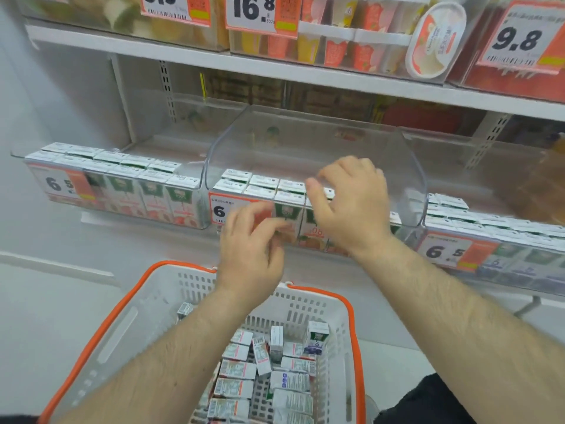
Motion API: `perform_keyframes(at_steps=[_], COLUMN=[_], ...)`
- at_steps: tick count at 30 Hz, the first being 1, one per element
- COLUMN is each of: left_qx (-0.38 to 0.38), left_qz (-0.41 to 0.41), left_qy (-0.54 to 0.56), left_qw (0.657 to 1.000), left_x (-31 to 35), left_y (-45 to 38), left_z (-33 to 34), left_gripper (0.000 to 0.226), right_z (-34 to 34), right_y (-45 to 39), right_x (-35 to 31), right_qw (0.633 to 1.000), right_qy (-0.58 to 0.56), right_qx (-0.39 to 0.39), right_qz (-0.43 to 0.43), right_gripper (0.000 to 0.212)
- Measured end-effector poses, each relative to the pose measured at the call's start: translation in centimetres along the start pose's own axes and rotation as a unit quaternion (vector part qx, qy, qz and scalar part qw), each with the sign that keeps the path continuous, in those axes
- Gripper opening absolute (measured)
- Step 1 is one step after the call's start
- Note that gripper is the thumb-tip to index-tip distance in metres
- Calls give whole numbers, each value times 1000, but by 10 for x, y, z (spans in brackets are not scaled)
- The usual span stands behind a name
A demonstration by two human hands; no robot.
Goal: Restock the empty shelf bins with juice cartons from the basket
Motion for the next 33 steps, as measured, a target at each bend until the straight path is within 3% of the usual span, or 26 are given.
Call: perform_keyframes(at_steps=[1,3,6,9,12,14,20,23,26,28,30,32,33], left_qx=[-13,-71,-191,-308,-398,-446,-575,-620,-707,-744,-767,-777,-772], left_qz=[-7,-39,-123,-207,-255,-274,-336,-331,-285,-314,-335,-289,-272], left_qy=[0,-2,-2,3,6,-1,11,-14,-33,-37,-36,-56,-53], left_qw=[1000,997,974,929,881,852,746,711,647,589,546,557,572], left_x=[-7,-28,-64,-93,-111,-121,-153,-163,-152,-144,-137,-132,-130], left_y=[12,39,81,123,163,189,267,291,322,347,365,369,368], left_z=[3,18,46,70,90,103,140,150,160,161,160,164,167], left_gripper=[27,27,22,26,25,24,22,23,9,23,60,84,83], right_z=[5,41,100,131,145,153,192,206,214,214,214,216,218], right_y=[15,50,115,160,200,226,311,333,345,357,372,387,393], right_x=[-16,-29,-21,10,52,67,69,64,57,58,62,67,70], right_qw=[997,977,932,882,823,793,728,716,722,710,687,669,659], right_qy=[-72,-175,-150,-134,-154,-143,-69,-23,44,80,91,84,79], right_qx=[2,-111,-308,-404,-415,-430,-573,-618,-639,-641,-641,-633,-623], right_qz=[-19,46,118,201,357,406,369,323,260,279,329,380,413], right_gripper=[37,35,37,40,39,38,18,26,48,63,72,75,79])
Point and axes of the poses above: each hand's wrist, its own y-axis away from the middle knuckle, its own z-axis out of the palm, x = y × z, the point moved 9 cm from there along -y, towards the middle knuckle, and after that the axes turned 15 degrees about -y, right-handed, at the moved point
